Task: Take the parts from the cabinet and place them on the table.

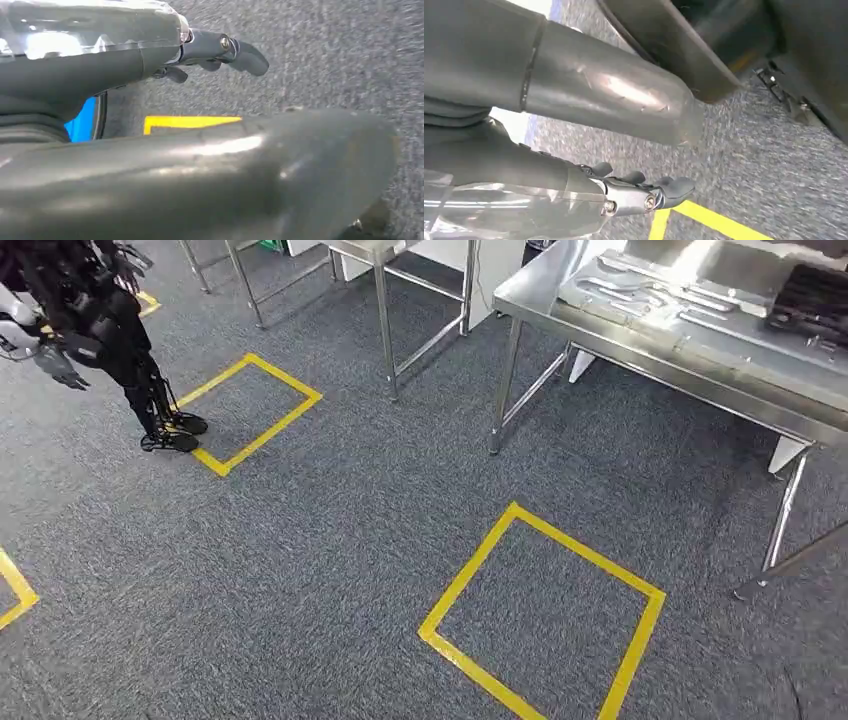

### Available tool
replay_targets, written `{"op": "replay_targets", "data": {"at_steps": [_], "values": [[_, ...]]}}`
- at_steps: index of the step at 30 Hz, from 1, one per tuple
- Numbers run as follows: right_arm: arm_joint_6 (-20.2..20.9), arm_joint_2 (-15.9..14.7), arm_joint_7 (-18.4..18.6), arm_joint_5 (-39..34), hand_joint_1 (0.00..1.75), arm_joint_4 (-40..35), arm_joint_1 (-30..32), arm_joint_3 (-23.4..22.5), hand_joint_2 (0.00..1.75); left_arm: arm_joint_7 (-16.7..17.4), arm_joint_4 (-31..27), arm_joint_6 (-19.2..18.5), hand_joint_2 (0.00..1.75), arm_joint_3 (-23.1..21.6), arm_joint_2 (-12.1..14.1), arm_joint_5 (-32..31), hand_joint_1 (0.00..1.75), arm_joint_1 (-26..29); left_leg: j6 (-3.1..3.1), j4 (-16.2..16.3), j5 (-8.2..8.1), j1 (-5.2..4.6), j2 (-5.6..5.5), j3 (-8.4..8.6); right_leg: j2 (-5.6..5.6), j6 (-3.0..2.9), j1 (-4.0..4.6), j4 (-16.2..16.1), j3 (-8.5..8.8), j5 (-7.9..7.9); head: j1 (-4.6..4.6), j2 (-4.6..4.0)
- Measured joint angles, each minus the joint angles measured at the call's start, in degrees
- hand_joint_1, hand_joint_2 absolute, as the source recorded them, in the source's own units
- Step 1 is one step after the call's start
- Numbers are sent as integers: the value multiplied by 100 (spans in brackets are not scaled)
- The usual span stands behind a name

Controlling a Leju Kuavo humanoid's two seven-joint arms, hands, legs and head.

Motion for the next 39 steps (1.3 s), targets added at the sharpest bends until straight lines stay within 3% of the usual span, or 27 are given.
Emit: {"op": "replay_targets", "data": {"at_steps": [2,4,5,7,8,9,13,14,15,16,18,19,20,21,23,24,25,28,29,30,31,33,34,35,36,38,39], "values": [[15,-2,0,7,0,2,15,0,0,6,0,7,0,0,0,-2,0,-36,-66,892,-470,25,194,-437,-192,-16,21,0,-2,-13,2,0],[28,-11,2,13,0,7,26,0,0,13,2,11,0,0,0,-4,0,-18,-111,1518,-653,57,234,-737,-374,-16,28,2,-9,-23,2,0],[33,-11,2,13,0,7,24,0,0,15,2,15,0,0,0,-11,0,4,-122,1417,-537,71,251,-680,-456,-4,29,3,-5,-31,2,0],[33,-9,0,13,0,7,23,0,0,17,2,28,0,0,0,-28,0,15,-118,488,-80,82,361,-165,-617,30,25,4,28,-53,2,0],[33,-9,0,13,0,7,23,0,0,17,2,39,0,0,0,-33,0,7,-100,-43,103,78,579,144,-685,57,29,5,57,-70,2,0],[33,-11,0,13,0,7,26,0,0,17,2,44,0,0,-2,-33,0,-15,-45,-310,77,38,836,257,-741,95,73,13,82,-96,2,0],[33,-4,-2,13,0,7,-3,0,0,20,2,57,0,0,2,-33,0,10,118,-306,108,-10,540,222,-969,248,67,-19,175,-127,2,0],[35,-2,-4,13,0,4,-9,0,0,22,2,57,0,0,-2,-35,0,19,174,-360,163,60,467,280,-812,309,21,23,183,-174,2,0],[35,-2,-4,15,0,4,-4,0,0,24,2,57,0,0,-2,-37,0,16,208,-371,174,51,399,277,-417,325,21,196,122,-330,0,0],[41,-2,-2,15,0,7,4,0,0,22,2,55,0,0,-4,-37,0,0,246,-370,199,46,343,264,-229,324,9,552,-41,-568,4,0],[52,-11,0,15,0,13,31,0,0,9,2,52,0,-2,-7,-48,0,-19,275,-368,210,16,164,234,-123,315,33,1536,-535,-996,2,0],[55,-11,0,15,0,15,55,-2,0,0,4,52,0,-2,-7,-53,0,-10,283,-366,215,-4,70,229,-121,299,41,1834,-710,-1039,2,0],[55,-11,-7,17,0,15,63,-2,0,-9,2,55,0,-2,-4,-55,0,8,286,-366,216,-22,-13,234,-118,272,48,1816,-733,-919,2,0],[55,-11,-7,20,0,15,51,-2,0,-26,2,55,0,-2,-2,-55,0,22,287,-365,217,-41,-106,245,-107,229,59,1519,-620,-668,2,0],[57,-15,0,24,0,15,57,-2,0,-44,2,57,0,-2,-4,-61,0,20,290,-365,219,-72,-280,285,60,98,110,494,-169,-80,2,0],[57,-37,2,24,0,17,68,-4,0,-55,4,59,0,-2,-22,-59,0,23,291,-367,221,-37,-352,271,413,-25,142,75,8,23,4,0],[57,-81,2,28,0,24,72,-11,0,-66,7,61,0,-2,-31,-48,0,6,255,-349,224,-74,-402,245,486,-57,145,5,6,15,2,0],[72,-72,-15,48,0,22,46,-20,0,-134,11,74,0,-2,-39,-42,0,34,147,-400,281,11,-590,183,283,-82,184,-37,11,44,2,0],[70,-50,-30,59,0,20,53,-24,0,-142,11,100,0,-2,-37,-52,0,51,140,-378,279,-34,-561,196,190,-80,88,-205,88,127,2,0],[70,-52,-48,66,0,20,67,-31,0,-144,11,120,0,-2,-33,-55,0,64,130,-253,201,-46,-187,148,112,-58,107,-306,165,156,4,0],[70,-50,-63,74,0,20,83,-33,0,-142,11,131,0,-2,-33,-55,0,47,95,54,-29,-36,42,-15,17,-83,105,-334,193,161,2,0],[72,-48,-68,76,0,22,100,-35,0,-142,11,144,0,-2,-31,-55,0,16,11,922,-457,22,179,-458,-197,-68,107,-331,194,135,2,0],[74,-48,-68,79,0,22,108,-35,0,-140,11,144,0,-2,-28,-55,0,22,-38,1255,-567,57,196,-628,-295,-56,100,-328,192,120,2,0],[76,-48,-68,81,0,22,110,-35,0,-127,11,140,0,-2,-24,-59,0,41,-84,1336,-528,98,214,-669,-388,-35,88,-318,192,107,2,0],[83,-48,-68,81,0,22,109,-37,0,-107,11,110,0,-2,-15,-68,0,58,-133,1118,-363,139,249,-549,-476,-2,66,-299,197,85,2,0],[107,-35,-66,81,0,22,100,-37,0,-81,11,39,0,-2,4,-90,0,59,-223,114,108,209,408,0,-636,94,2,-203,202,11,2,0],[116,-35,-63,81,0,22,97,-39,0,-70,11,20,0,-2,2,-96,0,51,-253,-316,193,232,709,229,-705,164,24,-112,196,-50,2,0]]}}
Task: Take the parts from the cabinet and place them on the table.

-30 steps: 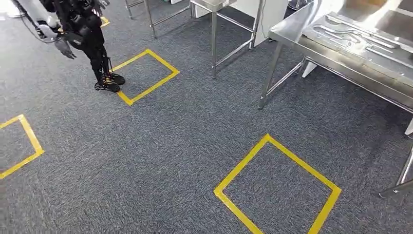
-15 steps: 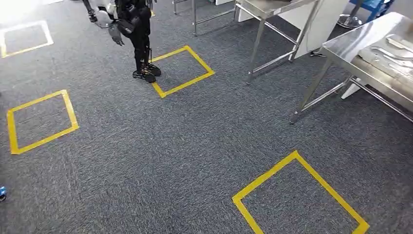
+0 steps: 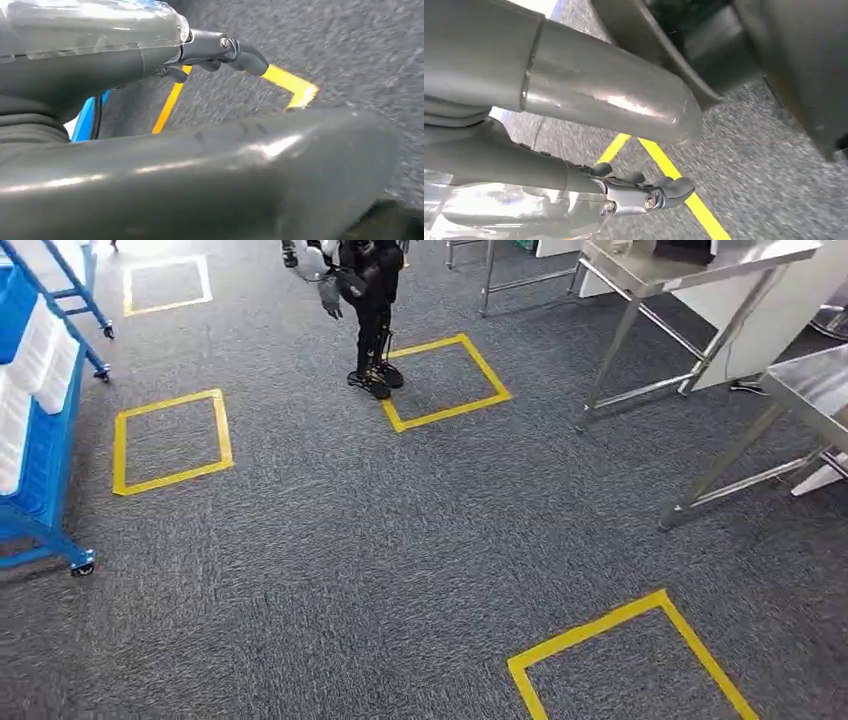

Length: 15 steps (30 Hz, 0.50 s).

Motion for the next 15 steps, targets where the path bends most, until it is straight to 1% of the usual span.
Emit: {"op": "replay_targets", "data": {"at_steps": [1,2,3,4,5,6,7,8,9,10,11,12,13,14,15], "values": [[2,-4,2,2,0,0,5,-9,0,11,0,-42,0,-2,-7,-7,0,-21,64,61,-16,-48,25,-21,-29,61,5,42,-18,-65,0,0],[9,-2,4,13,0,0,6,-9,0,28,0,-50,0,-2,-7,-7,0,-27,195,86,-20,-52,-84,-41,-95,105,9,52,-2,-77,7,0],[9,4,4,24,0,0,1,-9,0,37,0,-83,0,-2,-2,-4,0,-20,234,86,-31,-104,-125,-64,-119,144,-10,54,12,-69,7,0],[13,15,4,33,0,0,-11,-9,0,52,2,-105,0,0,7,13,0,-4,284,87,-28,-108,-182,-86,-174,177,-32,29,38,-55,4,0],[17,26,13,42,0,-2,-14,-9,0,72,4,-127,0,0,18,37,0,2,334,52,-3,-101,-253,-76,-220,215,-54,32,50,-78,4,0],[17,35,18,50,0,-2,-20,-9,0,85,4,-135,0,0,24,50,0,23,370,36,18,-91,-312,-67,52,246,-89,107,40,-174,7,0],[20,37,20,55,0,-2,-19,-9,0,92,4,-146,0,2,28,59,0,25,398,27,26,-101,-357,-69,332,226,-93,353,-86,-363,4,0],[22,37,20,55,0,-2,-7,-9,0,98,4,-146,0,2,33,59,0,13,440,26,36,-122,-426,-85,482,203,-85,868,-345,-638,4,0],[31,37,22,55,0,-2,5,-9,0,98,4,-146,0,2,33,61,0,4,452,26,38,-144,-498,-93,535,188,-62,1333,-583,-823,7,0],[33,37,11,55,0,0,18,-9,0,98,4,-146,0,2,33,59,0,7,474,27,38,-174,-581,-94,554,162,-36,1754,-812,-935,4,0],[33,37,9,55,0,-2,8,-11,0,100,4,-149,0,2,33,61,0,21,484,28,38,-204,-667,-88,566,127,-11,1928,-935,-901,4,0],[42,39,13,57,0,-2,-10,-11,0,103,4,-164,0,2,35,63,0,30,489,28,35,-227,-762,-76,577,73,19,1799,-912,-721,7,0],[48,39,13,63,0,-2,-17,-11,0,105,7,-177,0,2,37,66,0,30,491,28,35,-246,-855,-63,604,13,49,1461,-782,-462,4,0],[50,39,26,74,0,-2,-19,-11,0,109,7,-203,0,2,35,81,0,26,492,28,36,-253,-952,-42,674,-56,87,946,-565,-154,4,0],[52,39,31,81,0,-2,-16,-11,0,122,7,-229,0,2,28,85,0,26,492,25,36,-252,-1040,-25,871,-128,142,434,-347,113,4,0]]}}
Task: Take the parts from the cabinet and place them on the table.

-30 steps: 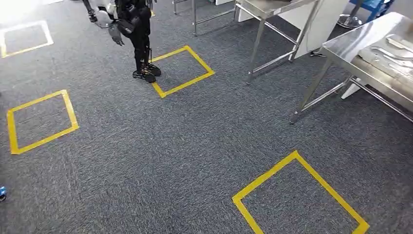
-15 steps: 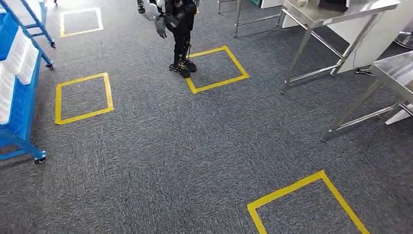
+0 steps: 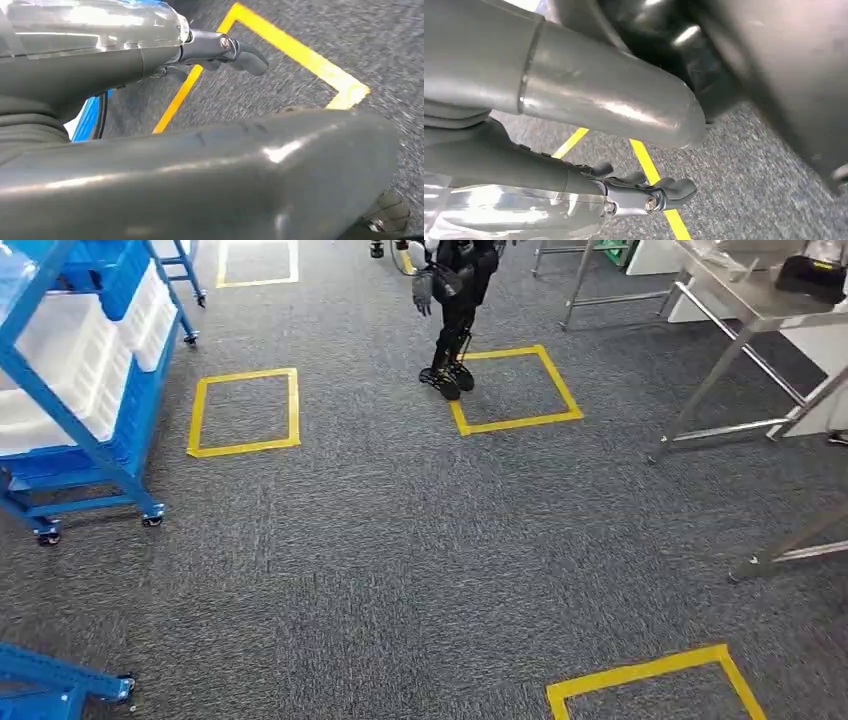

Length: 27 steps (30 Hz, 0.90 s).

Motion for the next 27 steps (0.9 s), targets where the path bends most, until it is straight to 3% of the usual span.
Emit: {"op": "replay_targets", "data": {"at_steps": [1,3,5,6,7,8,10,11,12,13,14,15,16,17,20,21,22,23,25,26,27], "values": [[7,-13,4,7,0,7,10,-2,0,15,9,-26,0,2,-15,13,0,3,-12,11,3,-6,-60,-19,328,-89,0,-201,73,-27,0,0],[7,-15,19,24,0,9,-16,-2,0,28,17,-79,0,2,-22,26,0,-4,-69,3,23,45,-185,-83,239,-96,30,-266,66,-16,2,0],[7,11,28,44,0,7,-39,0,0,61,28,-118,0,2,-31,39,0,35,-150,-78,66,47,-338,-82,109,-148,33,-358,115,18,2,0],[7,15,37,50,0,2,-35,0,0,72,31,-144,0,4,-26,50,0,51,-118,4,33,35,-113,-78,-10,-121,-48,-507,194,92,0,0],[7,15,33,52,0,2,-19,0,0,81,31,-160,0,4,-22,74,0,46,-145,187,-123,13,293,-169,-68,-142,-24,-586,251,106,-2,0],[7,22,33,52,0,2,-2,0,0,81,31,-162,0,4,-17,74,0,21,-188,565,-367,21,466,-354,-180,-156,-15,-590,261,103,2,0],[9,22,33,57,0,4,10,0,0,81,31,-184,0,4,-17,74,0,-3,-263,1409,-752,51,535,-772,-383,-152,-15,-569,258,69,0,0],[9,22,33,57,0,4,19,0,0,81,31,-203,0,4,-15,74,0,5,-302,1664,-798,67,548,-894,-484,-146,-18,-553,255,51,0,0],[9,22,33,63,0,4,19,0,0,81,31,-219,0,4,-11,72,0,27,-333,1608,-698,81,570,-857,-571,-133,-28,-534,254,27,0,0],[9,22,33,70,0,4,19,0,0,81,31,-221,0,4,2,72,0,41,-356,1307,-508,96,597,-692,-640,-115,-36,-511,256,7,0,0],[9,24,33,77,0,4,17,0,0,81,31,-221,0,4,7,72,0,43,-373,767,-250,106,672,-399,-721,-84,-49,-473,262,-28,0,0],[9,26,33,85,0,4,14,0,0,81,31,-218,0,7,11,72,0,34,-373,266,-58,104,878,-113,-787,-54,-52,-421,266,-69,0,0],[4,24,31,103,0,4,15,0,0,81,31,-218,0,7,11,72,0,17,-311,11,-91,81,1167,-5,-850,-17,-30,-367,258,-115,0,0],[0,26,31,118,0,4,14,0,0,81,31,-216,0,7,13,72,0,7,-222,3,-41,65,1074,20,-897,22,-10,-324,259,-158,2,0],[-2,31,17,151,0,2,-20,0,0,81,31,-214,0,15,22,72,0,29,-117,17,-33,28,888,-39,-1048,94,-29,-330,293,-157,0,0],[-2,37,11,153,0,-2,-30,0,0,81,31,-212,0,20,22,72,0,33,-55,-40,11,77,810,3,-989,152,-60,-304,294,-218,0,0],[0,37,2,162,0,-2,-33,0,0,77,31,-207,0,22,22,77,0,32,-35,-51,23,77,757,-2,-691,178,-84,-174,257,-331,2,0],[0,37,-9,166,0,-2,-24,0,0,77,31,-205,0,24,26,76,0,9,-6,-51,39,79,691,-25,-445,188,-101,229,68,-596,2,0],[7,35,-24,168,0,-2,-11,0,0,63,31,-205,0,26,22,76,0,-8,12,-49,52,66,540,-56,-312,204,-116,1144,-377,-1004,2,0],[11,35,-44,168,0,-2,-6,-2,0,61,31,-205,0,28,24,76,0,-2,11,-44,54,63,462,-64,-299,206,-116,1445,-531,-1063,2,0],[11,35,-53,170,0,-2,-5,-2,0,61,31,-205,0,33,26,76,0,5,9,-41,55,62,424,-66,-296,205,-116,1495,-562,-1038,2,0]]}}
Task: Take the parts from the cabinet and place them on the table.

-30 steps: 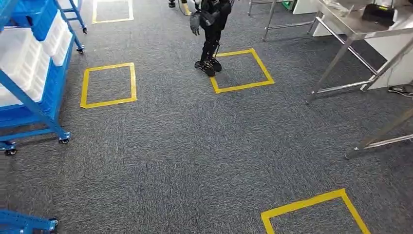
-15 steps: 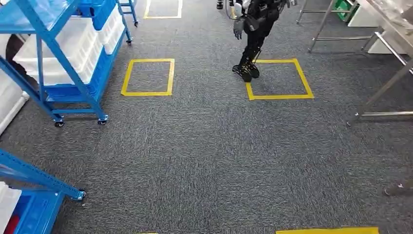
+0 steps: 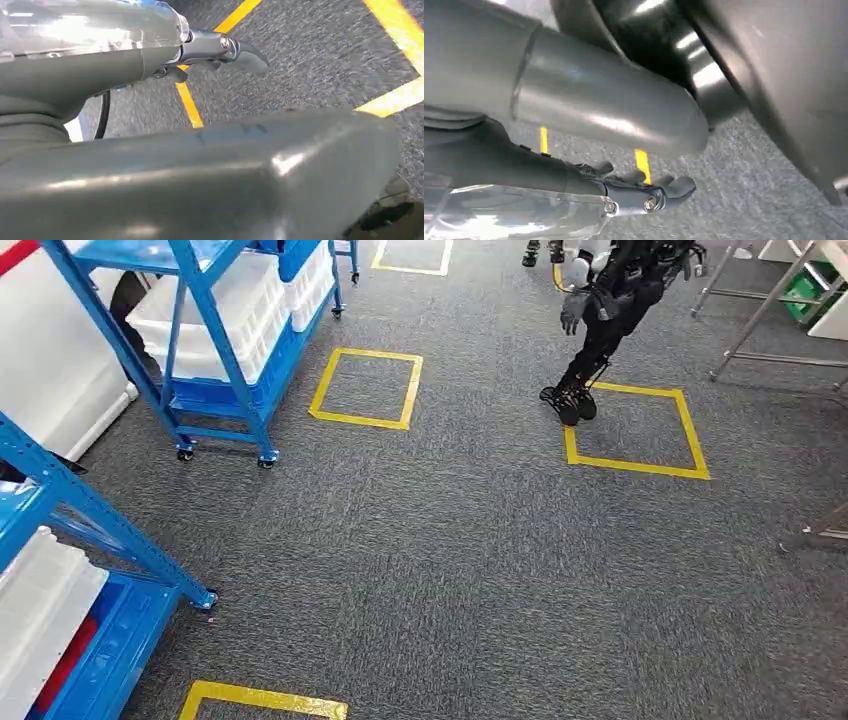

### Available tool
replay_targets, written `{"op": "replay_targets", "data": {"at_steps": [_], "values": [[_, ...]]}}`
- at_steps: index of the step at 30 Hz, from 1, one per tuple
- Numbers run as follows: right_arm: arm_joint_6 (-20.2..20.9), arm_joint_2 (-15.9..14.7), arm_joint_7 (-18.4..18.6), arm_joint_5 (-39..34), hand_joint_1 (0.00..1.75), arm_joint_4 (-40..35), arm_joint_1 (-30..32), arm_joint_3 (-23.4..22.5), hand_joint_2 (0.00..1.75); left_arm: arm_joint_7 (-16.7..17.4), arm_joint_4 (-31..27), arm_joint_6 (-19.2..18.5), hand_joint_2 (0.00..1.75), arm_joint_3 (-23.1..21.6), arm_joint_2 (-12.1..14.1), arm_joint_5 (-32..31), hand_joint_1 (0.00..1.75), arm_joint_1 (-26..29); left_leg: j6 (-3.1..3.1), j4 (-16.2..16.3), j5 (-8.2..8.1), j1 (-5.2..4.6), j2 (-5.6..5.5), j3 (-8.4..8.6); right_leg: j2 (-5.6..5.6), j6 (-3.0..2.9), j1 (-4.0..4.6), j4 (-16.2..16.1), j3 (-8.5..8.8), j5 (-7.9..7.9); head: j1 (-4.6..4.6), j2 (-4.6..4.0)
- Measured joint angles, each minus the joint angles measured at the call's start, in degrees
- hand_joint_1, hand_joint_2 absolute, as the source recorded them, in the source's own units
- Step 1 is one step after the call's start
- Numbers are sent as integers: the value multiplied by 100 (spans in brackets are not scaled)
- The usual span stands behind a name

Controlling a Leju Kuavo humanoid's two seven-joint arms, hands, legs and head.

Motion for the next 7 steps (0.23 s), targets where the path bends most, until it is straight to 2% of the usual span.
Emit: {"op": "replay_targets", "data": {"at_steps": [5,6,7], "values": [[0,0,0,2,0,0,-6,0,0,2,0,0,0,4,0,0,0,3,-4,2,3,0,-25,1,2,-1,-1,-5,-1,33,0,0],[0,0,0,6,0,0,-12,0,0,2,0,0,0,9,2,0,0,6,-7,4,4,0,-51,2,3,-3,-2,-34,11,79,0,0],[4,2,0,18,0,0,-22,0,0,0,0,0,0,24,4,0,0,11,-15,12,8,0,-134,4,7,-16,-8,-295,126,294,0,0]]}}
